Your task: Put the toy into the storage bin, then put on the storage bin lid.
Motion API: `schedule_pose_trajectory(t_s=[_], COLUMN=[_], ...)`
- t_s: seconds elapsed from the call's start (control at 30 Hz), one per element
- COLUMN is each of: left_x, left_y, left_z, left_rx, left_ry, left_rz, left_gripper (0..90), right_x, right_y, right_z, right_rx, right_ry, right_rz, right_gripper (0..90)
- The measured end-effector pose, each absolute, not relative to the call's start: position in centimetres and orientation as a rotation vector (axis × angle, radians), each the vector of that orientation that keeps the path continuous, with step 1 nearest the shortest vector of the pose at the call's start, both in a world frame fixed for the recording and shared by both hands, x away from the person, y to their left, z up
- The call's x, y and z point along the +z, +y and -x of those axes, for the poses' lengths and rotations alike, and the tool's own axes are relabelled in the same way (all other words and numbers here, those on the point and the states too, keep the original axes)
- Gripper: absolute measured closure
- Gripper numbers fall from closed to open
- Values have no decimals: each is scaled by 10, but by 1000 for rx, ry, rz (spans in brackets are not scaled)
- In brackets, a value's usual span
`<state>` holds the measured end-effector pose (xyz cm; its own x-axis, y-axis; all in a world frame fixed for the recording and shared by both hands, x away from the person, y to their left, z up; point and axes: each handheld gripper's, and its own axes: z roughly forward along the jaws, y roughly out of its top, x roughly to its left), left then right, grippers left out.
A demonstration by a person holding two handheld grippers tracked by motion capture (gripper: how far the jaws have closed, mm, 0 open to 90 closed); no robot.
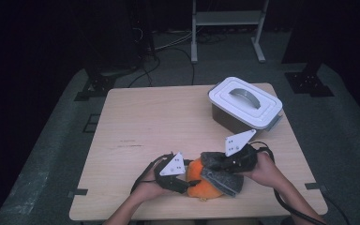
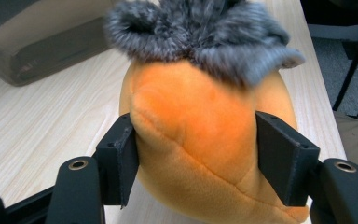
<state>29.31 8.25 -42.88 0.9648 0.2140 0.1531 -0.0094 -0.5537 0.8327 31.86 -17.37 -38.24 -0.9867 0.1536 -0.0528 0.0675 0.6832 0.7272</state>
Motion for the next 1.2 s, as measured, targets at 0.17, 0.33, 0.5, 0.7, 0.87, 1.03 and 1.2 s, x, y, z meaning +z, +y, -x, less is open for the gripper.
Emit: schedule_pose_trajectory(t_s=[0.17, 0.33, 0.5, 0.7, 0.87, 1.03, 1.2], left_x=[-428, -429, -429, -430, -430, -431, -432], left_y=[82, 84, 83, 85, 86, 87, 87], left_z=[-292, -294, -294, -293, -293, -295, -295], left_rx=[300, 292, 292, 285, 291, 275, 266], left_ry=[127, 133, 127, 138, 136, 151, 166], left_rz=[-2146, -2148, -2151, -2143, -2155, -2150, -2138], left_gripper=[356, 358, 360, 359, 359, 359, 360], right_x=[-386, -404, -405, -382, -376, -384, -398], right_y=[-187, -216, -229, -200, -168, -171, -206], right_z=[-317, -318, -316, -315, -317, -322, -320], right_rx=[1245, 1357, 1439, 1477, 1401, 1408, 1427], right_ry=[2781, 2742, 2715, 2711, 2742, 2760, 2742], right_rz=[-221, -377, -435, -278, -173, -213, -354], right_gripper=[757, 759, 763, 763, 762, 763, 763])
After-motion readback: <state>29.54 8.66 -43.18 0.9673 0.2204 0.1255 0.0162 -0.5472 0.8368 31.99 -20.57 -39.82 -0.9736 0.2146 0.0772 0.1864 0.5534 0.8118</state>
